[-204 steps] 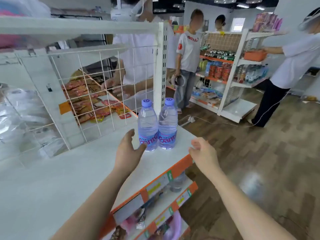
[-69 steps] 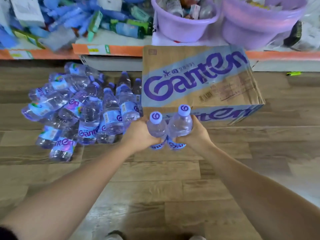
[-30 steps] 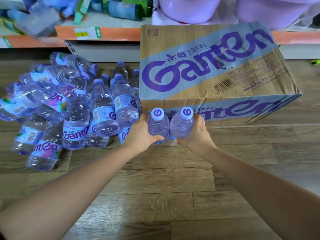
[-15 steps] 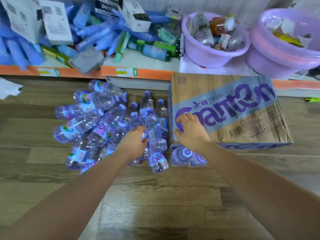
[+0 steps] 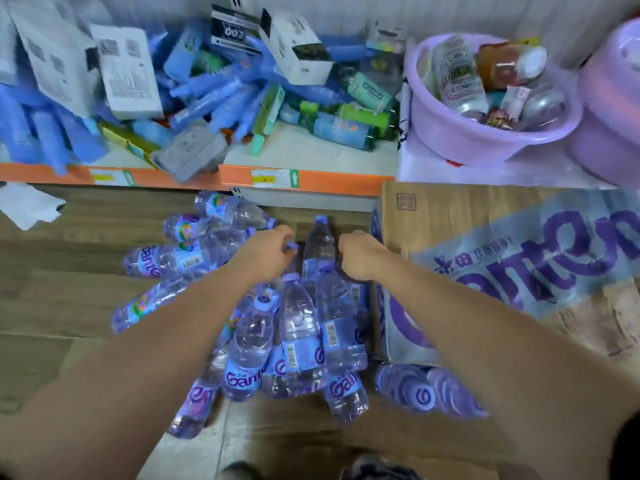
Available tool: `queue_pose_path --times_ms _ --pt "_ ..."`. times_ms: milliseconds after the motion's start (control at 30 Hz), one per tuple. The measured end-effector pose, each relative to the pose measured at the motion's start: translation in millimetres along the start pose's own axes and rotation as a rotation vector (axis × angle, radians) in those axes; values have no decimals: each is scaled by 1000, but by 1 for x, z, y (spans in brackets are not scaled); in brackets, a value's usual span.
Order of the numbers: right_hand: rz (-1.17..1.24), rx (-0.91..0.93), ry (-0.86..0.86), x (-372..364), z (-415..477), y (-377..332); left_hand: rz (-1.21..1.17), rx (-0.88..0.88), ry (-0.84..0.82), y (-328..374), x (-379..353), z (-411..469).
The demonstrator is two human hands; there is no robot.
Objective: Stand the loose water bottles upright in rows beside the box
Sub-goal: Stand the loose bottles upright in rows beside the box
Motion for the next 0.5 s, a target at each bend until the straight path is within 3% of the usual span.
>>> queue_pose_path --times_ms 300,500 --pt "-219 -53 -49 -14 113 11 59 -96 19 3 -43 130" --pt "-122 -130 -52 -18 134 26 -73 -32 -38 26 -77 171"
Point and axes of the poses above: each hand's wrist, its own z-axis towards the middle knuckle, its own x-axis out of the back of the hand, y = z × x, the point moved 6 cm from there along z, towards the middle knuckle, and after that the axes turned 15 degrees about z, right-handed, at the moved point
